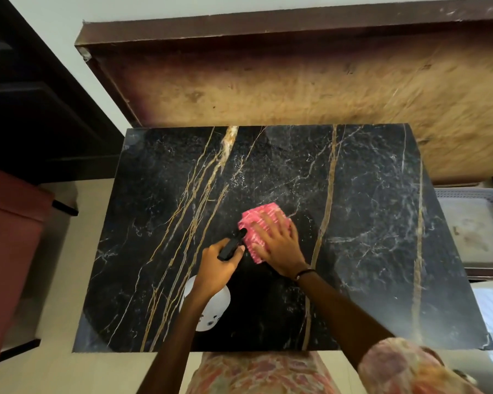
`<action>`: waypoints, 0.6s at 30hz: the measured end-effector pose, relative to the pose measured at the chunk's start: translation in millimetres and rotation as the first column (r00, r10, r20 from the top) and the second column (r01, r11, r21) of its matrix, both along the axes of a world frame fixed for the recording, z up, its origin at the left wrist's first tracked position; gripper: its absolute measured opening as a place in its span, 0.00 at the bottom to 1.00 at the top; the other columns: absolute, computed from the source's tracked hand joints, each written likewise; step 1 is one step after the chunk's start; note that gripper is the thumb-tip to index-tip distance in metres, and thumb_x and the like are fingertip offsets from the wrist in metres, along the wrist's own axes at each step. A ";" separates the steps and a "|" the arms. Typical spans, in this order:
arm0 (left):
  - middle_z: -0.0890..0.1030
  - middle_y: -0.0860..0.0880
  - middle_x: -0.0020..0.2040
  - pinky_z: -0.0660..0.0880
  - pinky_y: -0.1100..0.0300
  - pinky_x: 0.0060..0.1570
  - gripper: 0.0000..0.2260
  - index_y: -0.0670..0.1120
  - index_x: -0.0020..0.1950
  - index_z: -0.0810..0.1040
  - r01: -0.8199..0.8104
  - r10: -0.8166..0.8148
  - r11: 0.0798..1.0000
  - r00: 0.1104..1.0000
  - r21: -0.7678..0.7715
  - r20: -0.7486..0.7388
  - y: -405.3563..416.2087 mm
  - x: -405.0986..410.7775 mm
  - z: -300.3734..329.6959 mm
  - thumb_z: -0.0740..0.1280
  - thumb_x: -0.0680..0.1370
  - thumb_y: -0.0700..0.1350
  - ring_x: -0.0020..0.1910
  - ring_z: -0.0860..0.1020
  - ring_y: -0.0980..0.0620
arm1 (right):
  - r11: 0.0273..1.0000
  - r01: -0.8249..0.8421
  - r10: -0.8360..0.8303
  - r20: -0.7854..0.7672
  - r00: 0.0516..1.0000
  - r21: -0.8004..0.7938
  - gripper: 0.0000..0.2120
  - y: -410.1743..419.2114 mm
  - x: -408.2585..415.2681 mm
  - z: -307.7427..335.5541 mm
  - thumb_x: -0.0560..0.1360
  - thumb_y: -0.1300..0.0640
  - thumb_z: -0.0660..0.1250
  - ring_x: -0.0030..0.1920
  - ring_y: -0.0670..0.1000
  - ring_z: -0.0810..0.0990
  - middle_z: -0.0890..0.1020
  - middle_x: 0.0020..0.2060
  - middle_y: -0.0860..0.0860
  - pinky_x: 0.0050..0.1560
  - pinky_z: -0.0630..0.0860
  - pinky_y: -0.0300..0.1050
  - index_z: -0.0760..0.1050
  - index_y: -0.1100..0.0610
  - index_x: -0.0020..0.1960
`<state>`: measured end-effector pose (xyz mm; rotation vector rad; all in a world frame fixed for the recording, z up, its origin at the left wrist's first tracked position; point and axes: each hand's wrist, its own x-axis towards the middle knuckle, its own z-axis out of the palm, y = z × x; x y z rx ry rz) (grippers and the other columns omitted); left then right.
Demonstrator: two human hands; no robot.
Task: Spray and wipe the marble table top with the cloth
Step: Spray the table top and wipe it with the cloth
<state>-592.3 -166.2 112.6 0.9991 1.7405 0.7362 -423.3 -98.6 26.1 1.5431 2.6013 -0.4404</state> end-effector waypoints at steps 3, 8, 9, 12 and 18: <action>0.76 0.39 0.30 0.70 0.54 0.29 0.03 0.44 0.45 0.80 -0.010 0.010 1.000 1.000 -0.005 -0.005 8.7 -2.2 -3.0 0.69 0.75 0.44 0.27 0.71 0.49 | 0.967 -0.253 0.253 -0.028 0.967 0.027 0.25 -20.5 -3.2 -5.8 0.80 0.37 0.44 0.72 0.61 0.64 0.69 0.72 0.54 0.70 0.61 0.65 0.60 0.46 0.72; 0.79 0.33 0.38 0.71 0.50 0.34 0.07 0.48 0.38 0.77 -0.035 0.035 0.999 0.999 -0.025 -0.010 23.7 -9.3 -2.9 0.69 0.75 0.47 0.33 0.74 0.39 | 0.934 -0.339 0.338 0.024 0.941 0.114 0.28 -23.1 75.4 -12.7 0.79 0.36 0.48 0.76 0.59 0.54 0.60 0.75 0.51 0.73 0.52 0.60 0.54 0.43 0.76; 0.80 0.34 0.40 0.73 0.50 0.36 0.07 0.53 0.37 0.76 -0.043 0.042 0.999 0.999 -0.030 -0.023 27.0 -10.1 -2.1 0.69 0.75 0.48 0.36 0.77 0.37 | 0.952 -0.286 0.285 0.027 0.958 0.110 0.28 -14.5 88.8 -9.6 0.79 0.36 0.46 0.76 0.59 0.54 0.61 0.75 0.52 0.72 0.52 0.61 0.54 0.44 0.76; 0.81 0.34 0.42 0.72 0.51 0.34 0.07 0.53 0.37 0.76 -0.044 0.043 0.999 0.998 -0.022 -0.038 36.6 -12.0 -2.6 0.68 0.75 0.48 0.36 0.78 0.39 | 0.996 -0.077 0.075 0.036 0.996 0.039 0.29 24.5 97.7 -1.8 0.79 0.34 0.41 0.76 0.58 0.50 0.60 0.75 0.54 0.73 0.53 0.63 0.53 0.46 0.76; 0.81 0.34 0.41 0.73 0.52 0.35 0.05 0.47 0.42 0.77 -0.032 0.031 0.999 0.999 -0.026 -0.036 57.7 -14.7 -5.7 0.68 0.76 0.47 0.36 0.78 0.37 | 0.993 0.120 -0.121 0.011 0.993 0.011 0.29 87.9 -1.5 -3.7 0.77 0.38 0.49 0.74 0.65 0.55 0.61 0.75 0.56 0.69 0.56 0.71 0.60 0.48 0.75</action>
